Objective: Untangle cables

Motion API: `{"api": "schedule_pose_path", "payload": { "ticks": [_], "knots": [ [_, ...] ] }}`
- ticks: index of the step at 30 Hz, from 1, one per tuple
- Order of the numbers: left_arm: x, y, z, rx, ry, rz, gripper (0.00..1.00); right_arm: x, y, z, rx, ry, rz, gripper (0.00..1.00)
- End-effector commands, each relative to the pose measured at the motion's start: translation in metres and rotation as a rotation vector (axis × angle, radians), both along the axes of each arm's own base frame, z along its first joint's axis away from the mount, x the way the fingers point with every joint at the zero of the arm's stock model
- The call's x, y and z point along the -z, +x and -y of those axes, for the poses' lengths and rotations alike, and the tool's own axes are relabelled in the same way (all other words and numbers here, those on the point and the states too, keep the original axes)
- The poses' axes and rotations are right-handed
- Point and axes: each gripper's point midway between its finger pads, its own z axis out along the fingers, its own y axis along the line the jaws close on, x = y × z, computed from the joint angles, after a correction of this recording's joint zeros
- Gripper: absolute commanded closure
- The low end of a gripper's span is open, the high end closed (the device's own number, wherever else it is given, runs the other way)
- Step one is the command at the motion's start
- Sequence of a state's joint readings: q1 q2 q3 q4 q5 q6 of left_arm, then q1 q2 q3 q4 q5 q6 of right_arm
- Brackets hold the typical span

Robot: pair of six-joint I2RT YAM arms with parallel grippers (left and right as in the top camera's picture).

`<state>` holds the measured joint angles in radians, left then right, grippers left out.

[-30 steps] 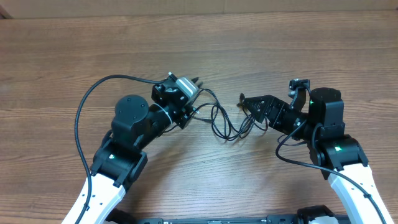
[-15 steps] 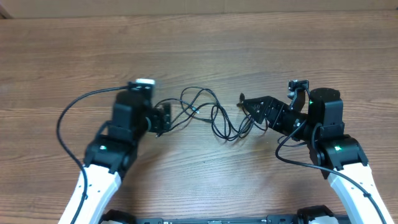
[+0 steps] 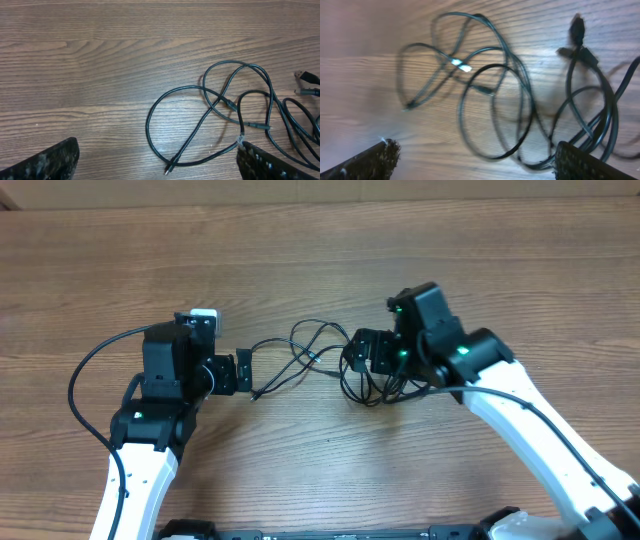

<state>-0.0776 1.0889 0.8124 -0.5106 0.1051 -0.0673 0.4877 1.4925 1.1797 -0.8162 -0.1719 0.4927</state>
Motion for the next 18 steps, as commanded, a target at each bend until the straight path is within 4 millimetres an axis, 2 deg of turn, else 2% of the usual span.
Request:
{"api": "schedule_pose_path", "payload": {
  "ticks": [1, 3, 7, 12, 15, 18],
  "knots": [
    [-0.004, 0.001, 0.002, 0.025, 0.005, 0.011, 0.00, 0.030, 0.012, 0.007, -0.061, -0.179, 0.027, 0.05],
    [-0.004, 0.001, 0.003, 0.027, 0.004, 0.011, 0.00, 0.053, 0.014, 0.001, -0.065, -0.192, -0.017, 0.10],
    [-0.004, 0.001, 0.003, 0.027, 0.005, 0.011, 0.00, 0.071, 0.008, -0.012, -0.138, -0.206, -0.047, 0.11],
    [-0.005, 0.001, 0.002, 0.026, 0.005, 0.012, 0.00, 0.069, 0.001, -0.036, -0.217, -0.188, -0.009, 0.11],
    [-0.005, 0.001, 0.003, 0.027, 0.005, 0.014, 0.00, 0.068, 0.000, -0.040, -0.210, -0.170, -0.014, 0.10],
    [-0.005, 0.001, 0.003, 0.026, 0.004, 0.015, 0.00, 0.066, -0.007, -0.052, -0.285, -0.115, -0.022, 0.08]
  ]
}}
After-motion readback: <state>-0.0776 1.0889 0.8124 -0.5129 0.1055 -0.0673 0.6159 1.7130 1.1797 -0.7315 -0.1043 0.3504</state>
